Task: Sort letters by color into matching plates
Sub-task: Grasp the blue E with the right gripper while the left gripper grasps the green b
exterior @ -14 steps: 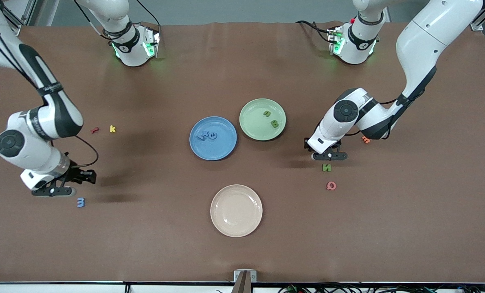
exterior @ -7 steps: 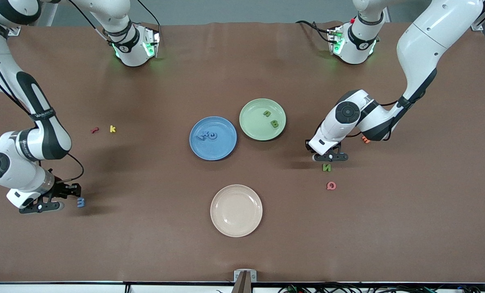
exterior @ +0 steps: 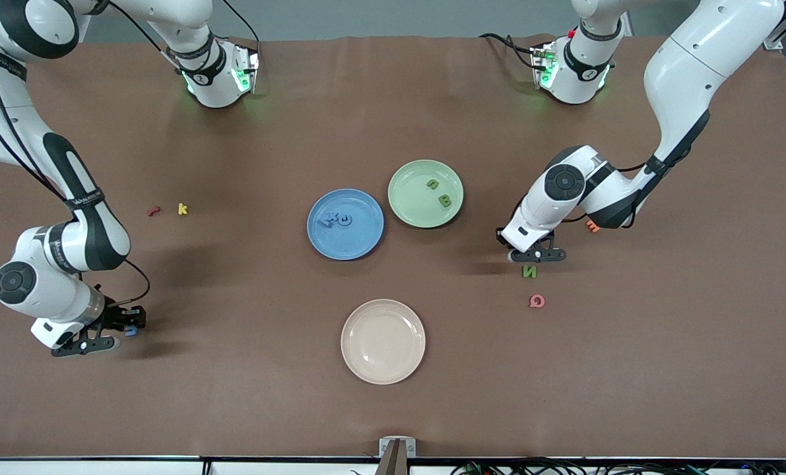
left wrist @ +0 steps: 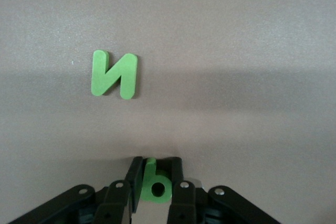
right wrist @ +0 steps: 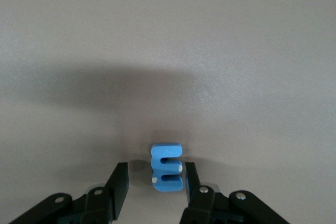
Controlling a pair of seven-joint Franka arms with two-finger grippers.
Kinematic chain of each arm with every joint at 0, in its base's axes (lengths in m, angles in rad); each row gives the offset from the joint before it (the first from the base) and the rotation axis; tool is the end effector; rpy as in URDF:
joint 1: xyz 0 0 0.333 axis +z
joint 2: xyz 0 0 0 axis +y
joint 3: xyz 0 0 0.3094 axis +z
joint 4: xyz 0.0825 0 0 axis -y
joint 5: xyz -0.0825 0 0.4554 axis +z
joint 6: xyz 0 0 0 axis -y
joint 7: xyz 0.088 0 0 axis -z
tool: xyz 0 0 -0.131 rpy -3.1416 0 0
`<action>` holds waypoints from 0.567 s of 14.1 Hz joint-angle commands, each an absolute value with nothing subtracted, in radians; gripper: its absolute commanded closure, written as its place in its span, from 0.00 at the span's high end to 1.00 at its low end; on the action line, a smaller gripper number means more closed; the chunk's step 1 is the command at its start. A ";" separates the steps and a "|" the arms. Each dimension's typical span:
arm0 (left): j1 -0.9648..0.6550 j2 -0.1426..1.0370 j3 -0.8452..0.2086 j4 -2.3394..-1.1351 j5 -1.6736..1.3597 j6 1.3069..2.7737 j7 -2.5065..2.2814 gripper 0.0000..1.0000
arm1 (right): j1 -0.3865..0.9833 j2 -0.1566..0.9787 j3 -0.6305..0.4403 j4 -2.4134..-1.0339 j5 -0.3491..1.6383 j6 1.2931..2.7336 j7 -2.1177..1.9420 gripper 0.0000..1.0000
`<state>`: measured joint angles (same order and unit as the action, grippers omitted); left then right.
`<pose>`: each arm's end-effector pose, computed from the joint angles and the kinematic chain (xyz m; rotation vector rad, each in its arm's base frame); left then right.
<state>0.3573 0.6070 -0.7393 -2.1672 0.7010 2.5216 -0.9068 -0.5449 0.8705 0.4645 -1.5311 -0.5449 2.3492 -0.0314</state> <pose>0.5271 -0.2571 0.0896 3.1313 0.0309 -0.0035 0.7510 -0.1109 0.1066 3.0770 0.2657 0.0964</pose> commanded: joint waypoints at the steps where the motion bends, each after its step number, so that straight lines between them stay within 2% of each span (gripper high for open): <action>1: 0.360 0.608 -0.742 -2.169 0.727 2.533 -0.937 0.10 | -0.532 0.891 0.457 -1.490 -0.529 2.342 -0.046 0.52; 4: 0.359 0.577 -0.761 -2.166 0.709 2.494 -0.942 0.10 | -0.532 0.897 0.457 -1.486 -0.532 2.345 -0.049 0.52; 8: 0.360 0.569 -0.863 -2.116 0.643 2.389 -1.020 0.10 | -0.532 0.914 0.456 -1.479 -0.532 2.347 -0.051 0.52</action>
<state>0.3592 0.6037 -0.8138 -2.1350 0.6807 2.4525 -0.9880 -0.5444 0.8813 0.4619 -1.5180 -0.5449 2.3493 -0.0317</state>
